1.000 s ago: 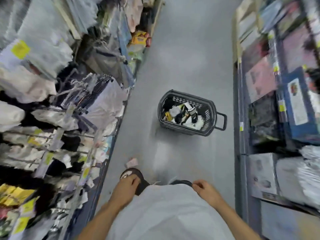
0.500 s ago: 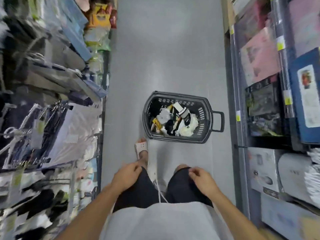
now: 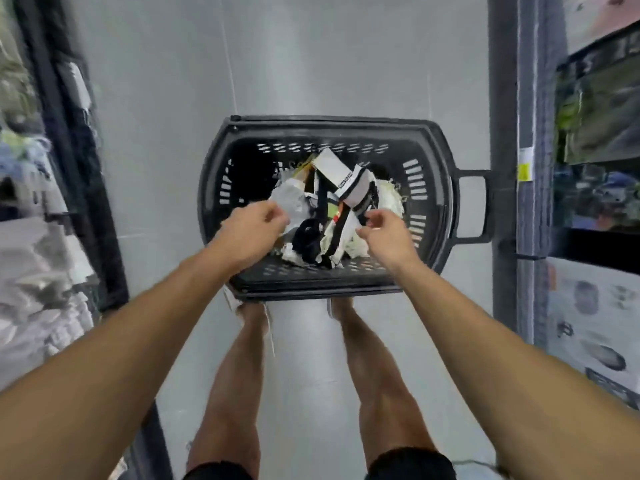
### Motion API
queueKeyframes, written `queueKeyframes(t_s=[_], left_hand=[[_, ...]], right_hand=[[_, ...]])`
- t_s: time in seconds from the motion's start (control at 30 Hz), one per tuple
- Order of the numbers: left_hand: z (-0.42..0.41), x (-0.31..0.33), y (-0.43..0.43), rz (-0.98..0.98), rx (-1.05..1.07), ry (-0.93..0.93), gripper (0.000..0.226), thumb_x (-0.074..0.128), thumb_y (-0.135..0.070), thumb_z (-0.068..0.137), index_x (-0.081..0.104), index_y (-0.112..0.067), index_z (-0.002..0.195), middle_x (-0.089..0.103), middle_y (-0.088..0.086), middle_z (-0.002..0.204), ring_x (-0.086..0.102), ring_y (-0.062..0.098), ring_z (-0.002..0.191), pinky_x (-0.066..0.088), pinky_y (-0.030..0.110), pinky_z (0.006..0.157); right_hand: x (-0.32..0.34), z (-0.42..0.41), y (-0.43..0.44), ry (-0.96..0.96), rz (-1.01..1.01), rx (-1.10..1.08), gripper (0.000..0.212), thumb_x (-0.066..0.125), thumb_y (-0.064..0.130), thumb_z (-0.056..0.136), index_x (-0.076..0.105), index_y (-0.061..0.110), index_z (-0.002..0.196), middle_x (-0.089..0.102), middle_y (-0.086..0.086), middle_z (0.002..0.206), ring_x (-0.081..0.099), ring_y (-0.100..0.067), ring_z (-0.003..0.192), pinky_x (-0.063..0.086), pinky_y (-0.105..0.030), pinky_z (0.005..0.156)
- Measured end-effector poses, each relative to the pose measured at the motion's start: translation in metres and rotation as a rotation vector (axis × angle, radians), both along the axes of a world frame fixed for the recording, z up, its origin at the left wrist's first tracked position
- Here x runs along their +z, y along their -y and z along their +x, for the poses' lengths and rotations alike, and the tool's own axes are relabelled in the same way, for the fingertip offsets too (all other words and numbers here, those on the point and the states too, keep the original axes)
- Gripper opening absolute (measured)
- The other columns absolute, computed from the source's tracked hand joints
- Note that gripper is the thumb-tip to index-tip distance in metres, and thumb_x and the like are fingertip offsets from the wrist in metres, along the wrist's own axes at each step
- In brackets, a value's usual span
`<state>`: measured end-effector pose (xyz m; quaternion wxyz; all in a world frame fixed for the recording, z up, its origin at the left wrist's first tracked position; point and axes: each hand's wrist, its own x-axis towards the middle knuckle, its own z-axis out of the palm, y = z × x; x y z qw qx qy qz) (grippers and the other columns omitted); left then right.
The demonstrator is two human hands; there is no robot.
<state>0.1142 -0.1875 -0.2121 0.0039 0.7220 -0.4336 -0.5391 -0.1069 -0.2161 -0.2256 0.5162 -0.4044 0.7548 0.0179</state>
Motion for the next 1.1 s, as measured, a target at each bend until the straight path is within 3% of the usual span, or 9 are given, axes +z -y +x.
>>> queueKeyframes(t_s=[0.23,0.33,0.4,0.47,0.53,0.7,0.87,0.97,1.1], left_hand=[[-0.066,-0.124,0.002,-0.111,0.187,-0.046,0.027,0.053,-0.03,0.098,0.054,-0.025,0.125,0.062,-0.005,0.119,0.059,0.017,0.105,0.047,0.034,0.088],[-0.076,-0.15,-0.006,-0.135,0.197,-0.033,0.043,0.057,-0.043,0.094,0.044,-0.029,0.133,0.056,-0.015,0.116,0.054,0.008,0.102,0.042,0.027,0.083],[-0.078,-0.159,-0.01,-0.12,0.215,-0.065,0.048,0.06,-0.044,0.092,0.039,-0.033,0.133,0.054,-0.025,0.103,0.056,0.002,0.095,0.044,0.024,0.077],[-0.078,-0.165,-0.012,-0.086,0.259,-0.104,0.055,0.064,-0.038,0.091,0.034,-0.032,0.136,0.057,-0.023,0.105,0.06,0.009,0.101,0.051,0.034,0.084],[-0.078,-0.17,-0.011,-0.068,0.305,-0.105,0.061,0.066,-0.034,0.09,0.031,-0.032,0.139,0.057,-0.023,0.103,0.061,0.009,0.1,0.051,0.036,0.086],[-0.085,-0.172,0.0,-0.013,0.436,-0.146,0.06,0.073,-0.042,0.084,0.027,-0.032,0.123,0.052,-0.029,0.089,0.055,-0.022,0.071,0.034,0.01,0.061],[-0.1,-0.174,0.011,0.016,0.434,-0.15,0.087,0.081,-0.045,0.075,0.017,-0.027,0.132,0.055,-0.001,0.126,0.058,0.021,0.111,0.043,0.035,0.091],[-0.11,-0.175,0.015,0.061,0.436,-0.159,0.092,0.082,-0.042,0.074,0.016,-0.025,0.135,0.054,-0.002,0.125,0.055,0.025,0.117,0.042,0.038,0.098],[-0.119,-0.183,0.016,0.129,0.447,-0.224,0.101,0.086,-0.043,0.068,0.017,-0.022,0.139,0.054,-0.004,0.124,0.06,0.021,0.111,0.048,0.036,0.097]], right_hand=[[-0.142,0.004,0.069,-0.075,-0.236,0.235,0.074,0.075,0.034,0.083,0.039,0.014,0.145,0.046,-0.007,0.145,0.046,-0.025,0.131,0.039,-0.035,0.107],[-0.157,-0.004,0.073,-0.033,-0.249,0.218,0.055,0.076,0.024,0.083,0.054,0.014,0.133,0.065,-0.004,0.125,0.06,-0.016,0.108,0.046,-0.027,0.093],[-0.156,-0.021,0.071,0.088,-0.283,0.036,0.018,0.072,0.011,0.083,0.068,0.017,0.099,0.071,0.001,0.094,0.065,-0.011,0.084,0.054,-0.033,0.081],[-0.145,-0.043,0.067,0.267,-0.285,-0.265,0.02,0.066,0.002,0.082,0.062,0.02,0.075,0.067,-0.001,0.083,0.063,-0.013,0.078,0.052,-0.034,0.07],[-0.131,-0.067,0.058,0.461,-0.263,-0.532,0.023,0.056,-0.002,0.084,0.058,0.019,0.076,0.067,-0.005,0.088,0.061,-0.019,0.082,0.048,-0.032,0.066],[-0.106,-0.098,0.036,0.709,-0.164,-0.767,0.017,0.047,0.002,0.088,0.053,0.014,0.078,0.063,-0.007,0.09,0.06,-0.025,0.086,0.046,-0.038,0.083],[-0.109,-0.087,0.032,0.633,0.03,-0.792,0.018,0.051,0.015,0.093,0.065,0.005,0.099,0.073,-0.006,0.08,0.07,-0.018,0.067,0.056,-0.026,0.063],[-0.13,-0.059,0.025,0.402,0.221,-0.665,0.025,0.051,0.02,0.099,0.065,0.007,0.116,0.076,-0.008,0.096,0.07,-0.014,0.069,0.054,-0.023,0.055],[-0.158,-0.031,0.016,0.372,0.321,-0.647,0.027,0.055,0.026,0.1,0.067,0.005,0.112,0.076,-0.012,0.096,0.072,-0.025,0.085,0.06,-0.039,0.075]])
